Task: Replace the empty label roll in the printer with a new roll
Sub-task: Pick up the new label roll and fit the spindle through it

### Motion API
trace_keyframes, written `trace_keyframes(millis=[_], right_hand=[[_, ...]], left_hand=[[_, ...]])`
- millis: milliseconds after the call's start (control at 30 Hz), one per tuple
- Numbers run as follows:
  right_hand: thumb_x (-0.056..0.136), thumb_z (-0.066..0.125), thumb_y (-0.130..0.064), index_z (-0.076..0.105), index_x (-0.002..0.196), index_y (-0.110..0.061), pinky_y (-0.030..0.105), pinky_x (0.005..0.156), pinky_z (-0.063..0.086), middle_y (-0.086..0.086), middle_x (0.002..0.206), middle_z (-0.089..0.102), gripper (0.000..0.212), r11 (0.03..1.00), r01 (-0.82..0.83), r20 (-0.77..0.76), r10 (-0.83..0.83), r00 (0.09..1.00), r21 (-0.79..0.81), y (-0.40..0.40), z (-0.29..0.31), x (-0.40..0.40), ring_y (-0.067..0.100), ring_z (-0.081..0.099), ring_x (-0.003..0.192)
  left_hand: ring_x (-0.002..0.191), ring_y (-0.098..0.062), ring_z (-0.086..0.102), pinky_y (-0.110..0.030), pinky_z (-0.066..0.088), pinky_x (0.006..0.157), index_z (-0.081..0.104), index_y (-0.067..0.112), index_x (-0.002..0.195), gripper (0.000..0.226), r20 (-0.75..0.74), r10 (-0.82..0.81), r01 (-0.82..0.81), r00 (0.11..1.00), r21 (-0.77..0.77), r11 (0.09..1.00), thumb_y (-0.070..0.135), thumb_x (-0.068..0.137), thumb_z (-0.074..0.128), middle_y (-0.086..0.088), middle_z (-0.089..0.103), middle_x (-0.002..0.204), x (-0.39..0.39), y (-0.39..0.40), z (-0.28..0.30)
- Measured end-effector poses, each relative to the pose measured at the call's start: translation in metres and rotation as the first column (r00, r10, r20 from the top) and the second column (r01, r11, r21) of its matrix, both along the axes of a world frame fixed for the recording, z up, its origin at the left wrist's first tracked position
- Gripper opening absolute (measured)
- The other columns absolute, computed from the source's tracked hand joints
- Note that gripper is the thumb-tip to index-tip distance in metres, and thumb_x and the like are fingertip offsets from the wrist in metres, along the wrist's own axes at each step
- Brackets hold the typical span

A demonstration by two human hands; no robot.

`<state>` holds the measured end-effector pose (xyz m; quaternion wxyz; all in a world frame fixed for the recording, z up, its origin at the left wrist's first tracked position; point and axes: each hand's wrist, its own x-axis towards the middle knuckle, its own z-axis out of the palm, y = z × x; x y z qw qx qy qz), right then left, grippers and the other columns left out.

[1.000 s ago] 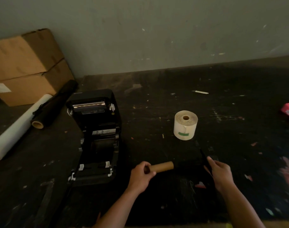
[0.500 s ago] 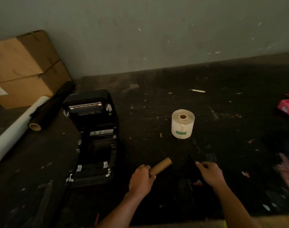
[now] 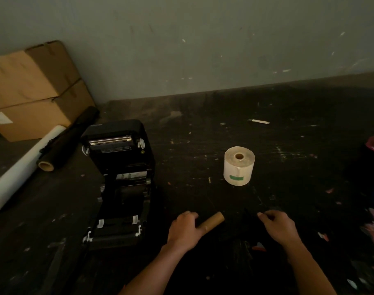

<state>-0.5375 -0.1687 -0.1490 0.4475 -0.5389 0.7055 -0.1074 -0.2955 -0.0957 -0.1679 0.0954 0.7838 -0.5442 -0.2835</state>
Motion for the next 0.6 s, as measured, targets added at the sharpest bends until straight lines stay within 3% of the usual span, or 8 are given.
trace_keyframes(millis=[100, 200, 300, 433, 533, 600], right_hand=[[0.091, 0.057, -0.029, 0.057, 0.120, -0.016, 0.021, 0.052, 0.044, 0.000, 0.095, 0.062, 0.032, 0.992, -0.022, 0.044, 0.027, 0.999, -0.120, -0.021, 0.023, 0.000, 0.010, 0.063, 0.074], [0.089, 0.061, -0.027, 0.057, 0.123, -0.013, 0.027, 0.077, 0.049, 0.007, 0.114, 0.063, 0.037, 0.953, -0.104, 0.029, 0.117, 0.993, -0.284, -0.049, 0.051, 0.008, 0.015, 0.060, 0.094], [0.084, 0.067, -0.027, 0.056, 0.123, -0.016, 0.035, 0.092, 0.047, 0.008, 0.125, 0.058, 0.042, 0.913, -0.183, -0.046, 0.179, 0.983, -0.365, -0.078, 0.067, 0.025, 0.018, 0.057, 0.107], [0.076, 0.073, -0.032, 0.047, 0.131, -0.024, 0.047, 0.107, 0.037, 0.007, 0.149, 0.031, 0.061, 0.871, -0.316, -0.192, 0.260, 0.946, -0.377, -0.111, 0.062, 0.057, 0.028, 0.035, 0.134], [0.075, 0.070, -0.046, 0.042, 0.136, -0.028, 0.052, 0.112, 0.022, 0.007, 0.157, 0.011, 0.070, 0.838, -0.446, -0.366, 0.326, 0.872, -0.316, -0.132, 0.046, 0.072, 0.031, 0.015, 0.143], [0.075, 0.068, -0.049, 0.041, 0.138, -0.027, 0.053, 0.112, 0.021, 0.007, 0.158, 0.005, 0.071, 0.834, -0.472, -0.416, 0.336, 0.845, -0.286, -0.139, 0.034, 0.076, 0.031, 0.009, 0.144]], left_hand=[[0.118, -0.012, 0.053, -0.030, 0.046, 0.097, 0.053, 0.021, 0.130, 0.048, -0.035, 0.042, -0.043, 0.999, -0.051, 0.998, 0.040, 0.087, 0.063, 0.002, 0.054, 0.132, -0.004, -0.023, 0.010], [0.110, -0.011, 0.057, -0.028, 0.047, 0.096, 0.058, 0.021, 0.125, 0.037, -0.218, 0.128, -0.142, 0.968, -0.049, 0.989, 0.035, 0.091, 0.060, 0.001, 0.061, 0.124, -0.004, -0.052, 0.023], [0.104, -0.009, 0.057, -0.029, 0.046, 0.097, 0.053, 0.019, 0.130, 0.039, -0.485, 0.225, -0.240, 0.845, 0.031, 0.970, 0.030, 0.093, 0.057, 0.004, 0.061, 0.117, -0.003, -0.080, 0.033], [0.106, -0.011, 0.052, -0.029, 0.048, 0.081, 0.042, 0.028, 0.139, 0.048, -0.686, 0.345, -0.262, 0.641, 0.227, 0.938, 0.028, 0.093, 0.055, 0.001, 0.051, 0.134, 0.001, -0.113, 0.036], [0.108, -0.011, 0.051, -0.027, 0.048, 0.076, 0.038, 0.033, 0.141, 0.051, -0.723, 0.378, -0.242, 0.578, 0.290, 0.926, 0.025, 0.093, 0.054, 0.000, 0.043, 0.143, 0.001, -0.134, 0.029], [0.107, -0.010, 0.051, -0.027, 0.047, 0.078, 0.037, 0.035, 0.142, 0.052, -0.733, 0.387, -0.208, 0.559, 0.328, 0.921, 0.024, 0.093, 0.052, 0.000, 0.043, 0.143, -0.005, -0.143, 0.022]])
